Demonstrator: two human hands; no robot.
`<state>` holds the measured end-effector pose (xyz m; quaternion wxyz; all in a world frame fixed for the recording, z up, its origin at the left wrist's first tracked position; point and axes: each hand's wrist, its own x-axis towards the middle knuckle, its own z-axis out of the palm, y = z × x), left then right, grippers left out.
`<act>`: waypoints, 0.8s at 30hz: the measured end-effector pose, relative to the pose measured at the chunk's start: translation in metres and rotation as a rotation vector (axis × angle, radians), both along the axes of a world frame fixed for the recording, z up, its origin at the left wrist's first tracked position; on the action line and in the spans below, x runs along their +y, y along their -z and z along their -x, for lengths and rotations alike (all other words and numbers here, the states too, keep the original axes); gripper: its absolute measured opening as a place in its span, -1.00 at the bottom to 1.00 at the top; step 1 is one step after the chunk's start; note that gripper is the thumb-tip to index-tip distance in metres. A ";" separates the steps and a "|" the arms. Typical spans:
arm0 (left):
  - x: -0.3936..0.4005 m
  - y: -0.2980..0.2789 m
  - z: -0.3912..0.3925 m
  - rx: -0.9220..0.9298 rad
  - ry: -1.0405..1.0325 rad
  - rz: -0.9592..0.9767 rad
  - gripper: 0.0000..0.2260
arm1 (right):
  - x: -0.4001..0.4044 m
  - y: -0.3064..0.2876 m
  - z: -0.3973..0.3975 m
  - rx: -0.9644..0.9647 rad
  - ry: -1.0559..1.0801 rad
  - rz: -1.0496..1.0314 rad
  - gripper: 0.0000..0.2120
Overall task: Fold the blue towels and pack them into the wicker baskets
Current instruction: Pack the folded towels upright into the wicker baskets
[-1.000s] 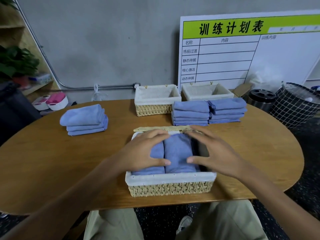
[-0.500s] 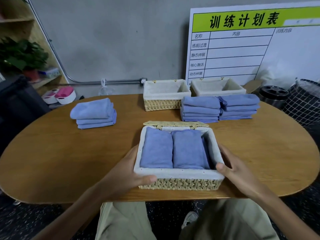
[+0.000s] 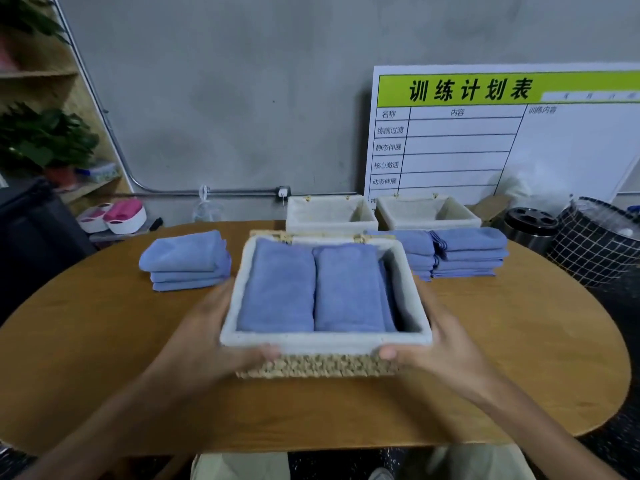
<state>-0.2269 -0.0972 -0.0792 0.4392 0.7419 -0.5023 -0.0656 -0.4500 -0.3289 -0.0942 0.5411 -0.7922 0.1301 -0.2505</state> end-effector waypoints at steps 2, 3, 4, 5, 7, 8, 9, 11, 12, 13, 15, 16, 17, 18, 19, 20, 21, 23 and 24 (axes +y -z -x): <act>-0.001 -0.039 -0.034 -0.035 -0.045 0.026 -0.31 | -0.003 -0.035 -0.039 -0.044 0.004 0.053 -0.12; -0.004 -0.059 -0.054 -0.049 -0.055 0.039 -0.34 | -0.008 -0.053 -0.063 -0.067 0.011 0.074 -0.15; -0.008 -0.077 -0.075 -0.071 -0.064 0.047 -0.36 | -0.015 -0.069 -0.089 -0.091 0.014 0.090 -0.18; -0.011 -0.092 -0.096 -0.099 -0.077 0.047 -0.35 | -0.021 -0.083 -0.116 -0.115 0.013 0.109 -0.20; -0.021 -0.114 -0.143 -0.102 -0.112 0.058 -0.32 | -0.036 -0.106 -0.171 -0.121 0.016 0.165 -0.22; -0.026 -0.120 -0.167 -0.096 -0.139 0.061 -0.30 | -0.044 -0.113 -0.198 -0.107 0.010 0.184 -0.24; -0.032 -0.124 -0.189 -0.107 -0.164 0.053 -0.27 | -0.052 -0.115 -0.224 -0.090 0.006 0.193 -0.28; -0.047 -0.124 -0.230 -0.117 -0.166 0.022 -0.24 | -0.069 -0.111 -0.271 -0.050 0.007 0.201 -0.31; -0.055 -0.120 -0.250 -0.093 -0.156 0.010 -0.26 | -0.076 -0.106 -0.291 -0.034 0.005 0.193 -0.32; -0.064 -0.113 -0.265 -0.061 -0.149 -0.003 -0.30 | -0.083 -0.100 -0.309 -0.019 -0.001 0.181 -0.32; -0.081 -0.091 -0.301 0.002 -0.152 -0.041 -0.42 | -0.099 -0.084 -0.342 0.034 -0.023 0.161 -0.35; -0.089 -0.078 -0.319 0.016 -0.159 -0.070 -0.45 | -0.106 -0.075 -0.355 0.070 -0.029 0.156 -0.36; -0.097 -0.065 -0.332 0.035 -0.164 -0.089 -0.45 | -0.113 -0.066 -0.366 0.104 -0.037 0.155 -0.37; -0.103 -0.052 -0.345 0.055 -0.163 -0.104 -0.42 | -0.118 -0.056 -0.376 0.136 -0.040 0.158 -0.36; -0.107 -0.039 -0.358 0.079 -0.164 -0.124 -0.40 | -0.122 -0.047 -0.385 0.173 -0.040 0.164 -0.37; -0.109 -0.024 -0.368 0.102 -0.166 -0.152 -0.40 | -0.125 -0.038 -0.392 0.214 -0.043 0.170 -0.41; -0.111 -0.013 -0.376 0.127 -0.156 -0.177 -0.39 | -0.127 -0.030 -0.397 0.256 -0.054 0.182 -0.45; -0.111 0.009 -0.390 0.148 -0.156 -0.212 -0.27 | -0.129 -0.018 -0.408 0.357 -0.069 0.232 -0.54; -0.112 0.018 -0.397 0.152 -0.155 -0.223 -0.23 | -0.129 -0.014 -0.412 0.399 -0.056 0.270 -0.55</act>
